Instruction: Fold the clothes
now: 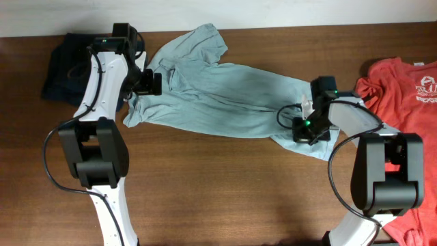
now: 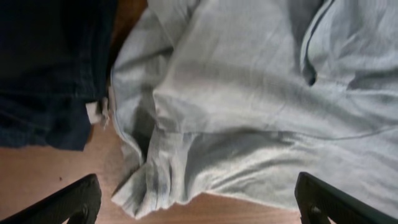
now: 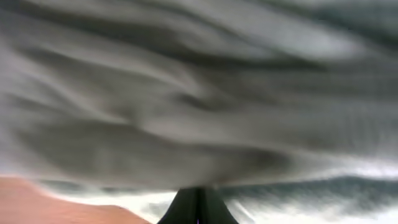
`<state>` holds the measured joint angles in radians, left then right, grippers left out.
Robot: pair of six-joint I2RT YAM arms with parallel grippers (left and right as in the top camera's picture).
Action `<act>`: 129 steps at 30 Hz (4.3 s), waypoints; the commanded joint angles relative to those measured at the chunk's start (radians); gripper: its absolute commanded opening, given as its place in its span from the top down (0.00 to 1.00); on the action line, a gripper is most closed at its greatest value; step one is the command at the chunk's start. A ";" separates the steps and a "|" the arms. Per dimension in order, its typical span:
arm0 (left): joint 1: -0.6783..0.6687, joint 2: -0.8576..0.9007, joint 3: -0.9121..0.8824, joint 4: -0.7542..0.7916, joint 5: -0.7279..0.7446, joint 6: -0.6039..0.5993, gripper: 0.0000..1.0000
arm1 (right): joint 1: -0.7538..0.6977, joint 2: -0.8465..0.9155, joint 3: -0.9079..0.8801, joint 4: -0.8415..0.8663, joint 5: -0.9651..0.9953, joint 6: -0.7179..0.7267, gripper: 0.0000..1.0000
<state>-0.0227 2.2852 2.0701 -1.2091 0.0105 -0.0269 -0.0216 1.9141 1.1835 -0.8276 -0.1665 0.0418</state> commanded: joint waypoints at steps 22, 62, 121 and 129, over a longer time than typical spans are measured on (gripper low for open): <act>-0.019 0.012 -0.026 0.016 0.103 -0.004 0.38 | -0.104 -0.004 -0.056 0.003 0.346 0.041 0.96; -0.108 0.055 -0.332 -0.099 -0.045 -0.175 0.99 | -0.103 -0.004 0.047 -0.164 0.305 0.042 0.96; -0.140 0.291 0.261 0.786 0.132 -0.024 0.13 | -0.227 0.406 0.685 0.048 0.174 -0.064 0.22; -0.145 0.401 0.261 0.856 0.132 -0.024 0.13 | -0.227 0.406 0.685 0.047 0.174 -0.063 0.23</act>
<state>-0.1635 2.6503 2.3283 -0.3641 0.1284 -0.0700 -0.2520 2.3219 1.8500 -0.7830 0.0093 -0.0269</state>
